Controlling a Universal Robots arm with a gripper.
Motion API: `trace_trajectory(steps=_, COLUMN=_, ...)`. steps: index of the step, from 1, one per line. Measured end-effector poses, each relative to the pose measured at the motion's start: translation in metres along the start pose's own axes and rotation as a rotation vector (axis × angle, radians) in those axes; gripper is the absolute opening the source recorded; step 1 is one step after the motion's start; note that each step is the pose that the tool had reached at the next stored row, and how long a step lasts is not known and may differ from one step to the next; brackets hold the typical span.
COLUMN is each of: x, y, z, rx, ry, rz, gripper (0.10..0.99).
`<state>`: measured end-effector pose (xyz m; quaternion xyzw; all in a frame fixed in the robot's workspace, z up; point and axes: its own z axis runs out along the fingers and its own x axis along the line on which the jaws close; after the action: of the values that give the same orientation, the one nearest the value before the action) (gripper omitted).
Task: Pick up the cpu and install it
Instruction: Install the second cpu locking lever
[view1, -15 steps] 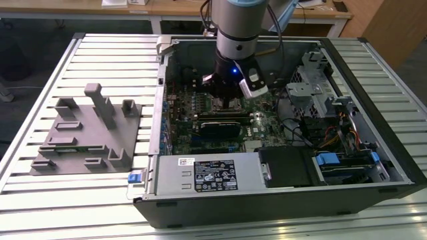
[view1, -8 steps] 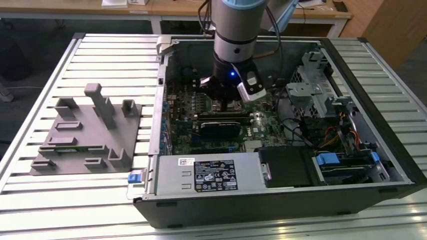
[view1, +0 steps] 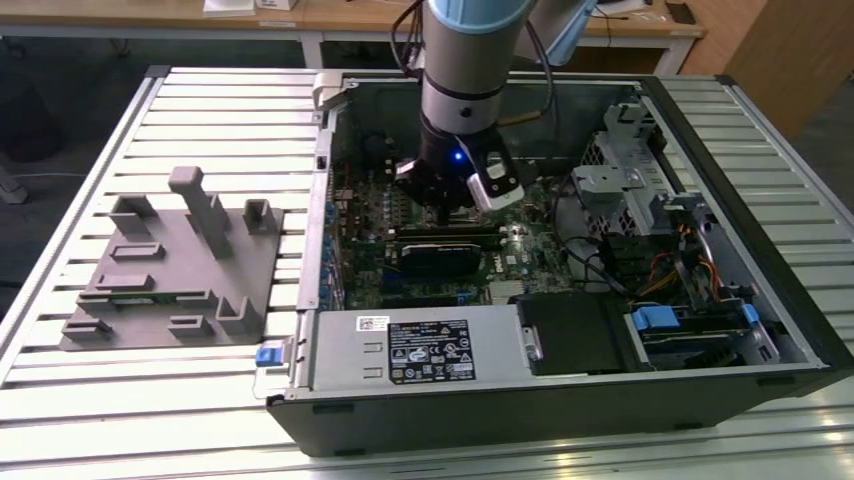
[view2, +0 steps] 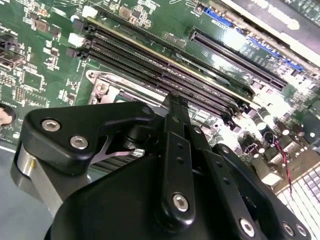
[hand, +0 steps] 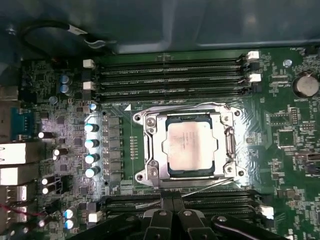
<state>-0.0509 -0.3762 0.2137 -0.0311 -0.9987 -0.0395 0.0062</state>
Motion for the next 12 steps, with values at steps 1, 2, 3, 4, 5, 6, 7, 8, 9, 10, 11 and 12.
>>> trace_trajectory(steps=1, x=0.0, y=-0.0001, z=0.0018, rx=0.0, ry=0.0001, rz=0.0, gripper=0.106)
trace_trajectory(steps=2, x=-0.0001, y=-0.0002, z=0.0031, rx=0.0, ry=0.0002, rz=0.0, gripper=0.106)
trace_trajectory(steps=3, x=0.0, y=-0.0004, z=0.0036, rx=-0.001, ry=0.0005, rz=0.0, gripper=0.106)
trace_trajectory(steps=4, x=0.0, y=-0.0008, z=0.004, rx=-0.003, ry=0.0007, rz=0.0, gripper=0.106)
trace_trajectory(steps=5, x=0.0001, y=-0.001, z=0.0044, rx=-0.005, ry=0.0007, rz=0.0, gripper=0.106)
trace_trajectory(steps=6, x=0.0003, y=-0.0012, z=0.0049, rx=-0.005, ry=0.0005, rz=0.0, gripper=0.106)
trace_trajectory(steps=7, x=0.0005, y=-0.0018, z=0.0052, rx=-0.005, ry=0.0006, rz=0.0, gripper=0.106)
trace_trajectory(steps=8, x=0.0007, y=-0.0021, z=0.0056, rx=-0.005, ry=0.0006, rz=0.0, gripper=0.106)
trace_trajectory(steps=9, x=0.0014, y=-0.0025, z=0.0057, rx=-0.006, ry=0.0007, rz=0.0, gripper=0.106)
trace_trajectory(steps=10, x=0.0027, y=-0.0028, z=0.0057, rx=-0.007, ry=0.0009, rz=0.0, gripper=0.106)
trace_trajectory(steps=11, x=0.0042, y=-0.0031, z=0.0058, rx=-0.01, ry=0.001, rz=0.0, gripper=0.106)
trace_trajectory(steps=12, x=0.0057, y=-0.0034, z=0.0058, rx=-0.013, ry=0.0011, rz=0.0, gripper=0.106)
